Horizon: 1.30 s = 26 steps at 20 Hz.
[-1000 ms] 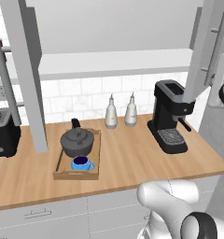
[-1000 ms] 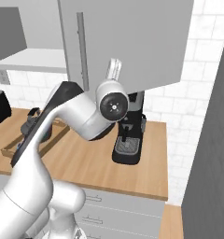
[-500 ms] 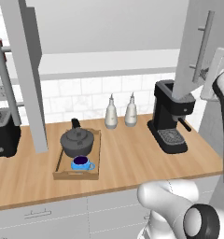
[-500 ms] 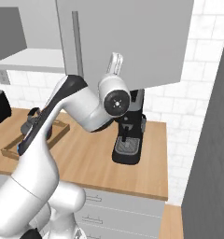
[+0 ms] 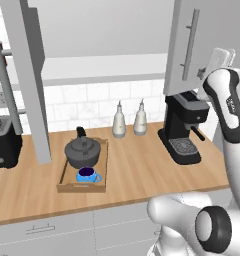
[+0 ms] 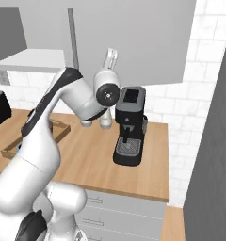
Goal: Pick the kettle from the counter and place it on the tray. Then pick the mug from the cabinet and place it on the tray. Then close the cabinet doors.
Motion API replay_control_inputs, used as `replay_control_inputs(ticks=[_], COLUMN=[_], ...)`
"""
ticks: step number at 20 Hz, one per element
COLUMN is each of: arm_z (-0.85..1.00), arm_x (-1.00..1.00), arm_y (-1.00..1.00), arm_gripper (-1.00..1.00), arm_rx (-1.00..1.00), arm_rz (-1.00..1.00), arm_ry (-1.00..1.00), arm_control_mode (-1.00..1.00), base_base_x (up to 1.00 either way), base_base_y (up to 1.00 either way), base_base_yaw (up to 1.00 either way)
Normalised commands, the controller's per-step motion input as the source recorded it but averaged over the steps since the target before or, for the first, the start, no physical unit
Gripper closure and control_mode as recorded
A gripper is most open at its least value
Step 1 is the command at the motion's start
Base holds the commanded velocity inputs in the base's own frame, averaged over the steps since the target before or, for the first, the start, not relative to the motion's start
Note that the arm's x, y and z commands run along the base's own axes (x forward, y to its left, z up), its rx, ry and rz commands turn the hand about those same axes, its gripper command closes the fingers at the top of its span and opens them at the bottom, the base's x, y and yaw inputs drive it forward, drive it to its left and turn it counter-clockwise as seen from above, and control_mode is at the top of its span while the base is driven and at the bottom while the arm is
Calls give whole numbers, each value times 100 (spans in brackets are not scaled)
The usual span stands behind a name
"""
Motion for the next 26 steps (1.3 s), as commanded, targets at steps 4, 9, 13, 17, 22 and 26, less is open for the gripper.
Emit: replay_control_inputs(ticks=[4, 9, 13, 17, 22, 26], arm_z=[15, 2, 0, 1, 0, 0], arm_x=[63, 57, 56, 64, 67, 66], arm_y=[16, 14, 3, 0, 0, -2], arm_gripper=[100, 100, 100, 100, 100, 100], arm_rx=[0, 0, 0, 1, 2, 0], arm_rz=[-9, -14, -16, -11, -7, -5], arm_ry=[0, 0, 0, 0, 0, 0], arm_control_mode=[-100, -100, -100, -100, -100, -100], base_base_x=[0, 0, 0, 0, 0, 0], base_base_y=[0, 0, 0, 0, 0, 0], base_base_yaw=[0, 0, 0, 0, 0, 0])
